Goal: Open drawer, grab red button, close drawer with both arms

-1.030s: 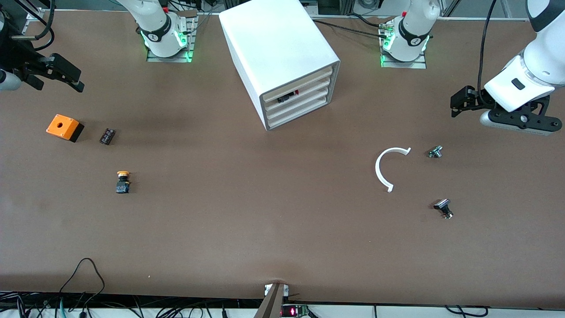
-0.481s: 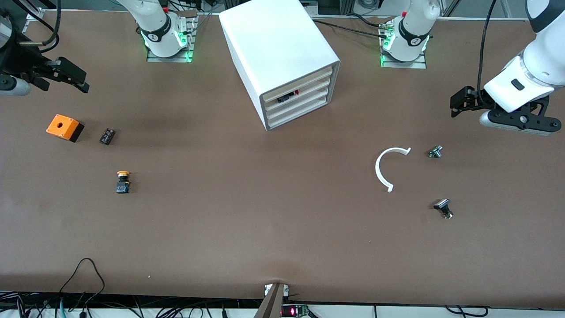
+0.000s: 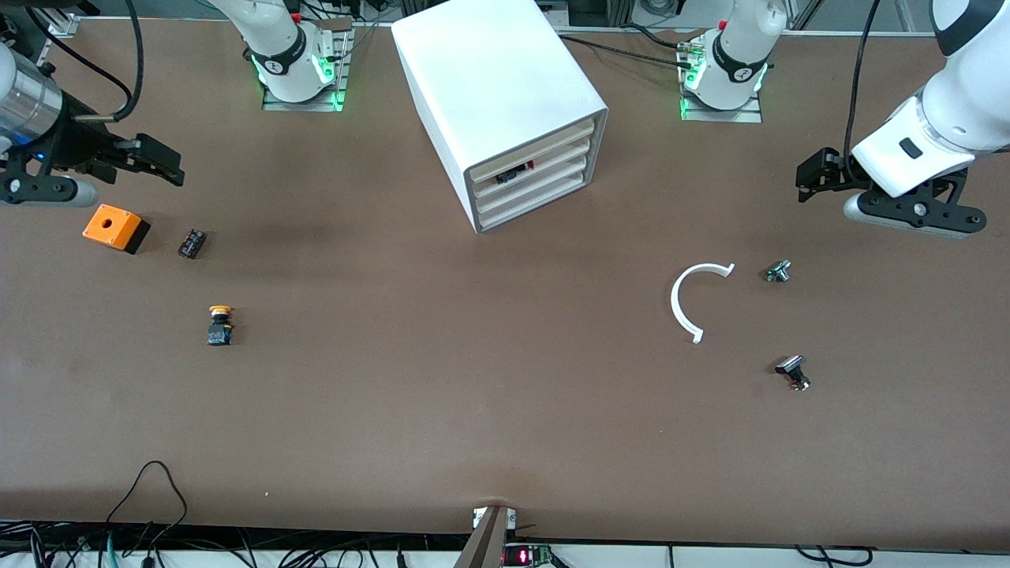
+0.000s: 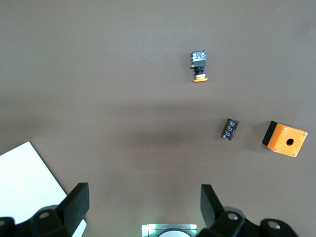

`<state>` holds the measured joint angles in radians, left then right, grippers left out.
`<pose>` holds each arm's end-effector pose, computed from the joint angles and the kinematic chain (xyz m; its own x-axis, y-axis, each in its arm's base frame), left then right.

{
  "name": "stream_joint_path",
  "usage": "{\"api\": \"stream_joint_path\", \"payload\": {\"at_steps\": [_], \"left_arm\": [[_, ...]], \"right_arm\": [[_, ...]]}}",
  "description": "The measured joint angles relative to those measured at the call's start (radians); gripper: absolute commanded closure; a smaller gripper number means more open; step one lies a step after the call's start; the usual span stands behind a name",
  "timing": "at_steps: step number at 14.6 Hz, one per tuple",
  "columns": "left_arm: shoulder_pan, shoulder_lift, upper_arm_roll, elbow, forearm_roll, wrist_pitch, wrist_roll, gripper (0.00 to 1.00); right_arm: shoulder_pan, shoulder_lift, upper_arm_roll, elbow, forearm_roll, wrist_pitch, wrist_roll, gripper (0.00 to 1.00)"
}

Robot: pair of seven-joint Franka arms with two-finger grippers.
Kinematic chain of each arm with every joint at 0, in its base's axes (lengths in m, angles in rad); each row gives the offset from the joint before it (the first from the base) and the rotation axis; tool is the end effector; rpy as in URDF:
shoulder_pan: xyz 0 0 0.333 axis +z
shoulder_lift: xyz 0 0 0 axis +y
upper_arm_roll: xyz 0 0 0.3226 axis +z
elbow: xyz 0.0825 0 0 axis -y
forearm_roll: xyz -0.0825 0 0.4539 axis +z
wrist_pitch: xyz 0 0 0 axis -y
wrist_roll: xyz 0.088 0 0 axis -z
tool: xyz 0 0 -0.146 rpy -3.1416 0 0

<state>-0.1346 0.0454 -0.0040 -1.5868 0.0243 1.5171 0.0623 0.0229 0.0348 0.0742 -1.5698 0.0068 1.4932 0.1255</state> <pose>0.6203 -0.0828 0.5509 0.9734 -0.1973 -0.1161 -0.2006 -0.9795 -0.0169 0.6183 0.0606 0.5648 0.9934 -0.0282 -0.1114 -0.0279 -0.9996 0.0046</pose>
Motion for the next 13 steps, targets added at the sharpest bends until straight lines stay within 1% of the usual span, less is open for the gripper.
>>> {"api": "stream_joint_path", "payload": {"at_steps": [1, 5, 7, 9, 10, 11, 13], "left_arm": [[0.0, 0.002, 0.0, 0.0, -0.023, -0.028, 0.004, 0.01], [0.002, 0.043, 0.001, -0.001, -0.173, -0.188, 0.086, 0.01], [0.004, 0.08, 0.001, -0.004, -0.296, -0.285, 0.11, 0.01], [0.009, 0.153, 0.002, -0.012, -0.471, -0.395, 0.123, 0.0], [0.013, 0.202, 0.002, -0.014, -0.543, -0.419, 0.142, 0.0], [0.015, 0.253, 0.002, -0.014, -0.588, -0.419, 0.183, 0.0], [0.016, 0.333, 0.001, -0.013, -0.631, -0.382, 0.337, 0.0]], "right_arm": [[0.003, 0.012, 0.0, 0.0, 0.0, 0.016, 0.0, 0.0], [0.033, 0.057, 0.002, 0.0, 0.004, 0.066, 0.018, 0.0], [0.054, 0.079, 0.002, 0.001, 0.006, 0.094, 0.06, 0.0], [0.076, 0.102, 0.003, 0.001, 0.045, 0.14, 0.113, 0.0], [0.081, 0.114, 0.003, 0.002, 0.071, 0.152, 0.128, 0.0], [0.085, 0.127, 0.003, 0.004, 0.088, 0.16, 0.146, 0.0], [0.097, 0.156, 0.003, 0.02, 0.099, 0.17, 0.177, 0.0]]}}
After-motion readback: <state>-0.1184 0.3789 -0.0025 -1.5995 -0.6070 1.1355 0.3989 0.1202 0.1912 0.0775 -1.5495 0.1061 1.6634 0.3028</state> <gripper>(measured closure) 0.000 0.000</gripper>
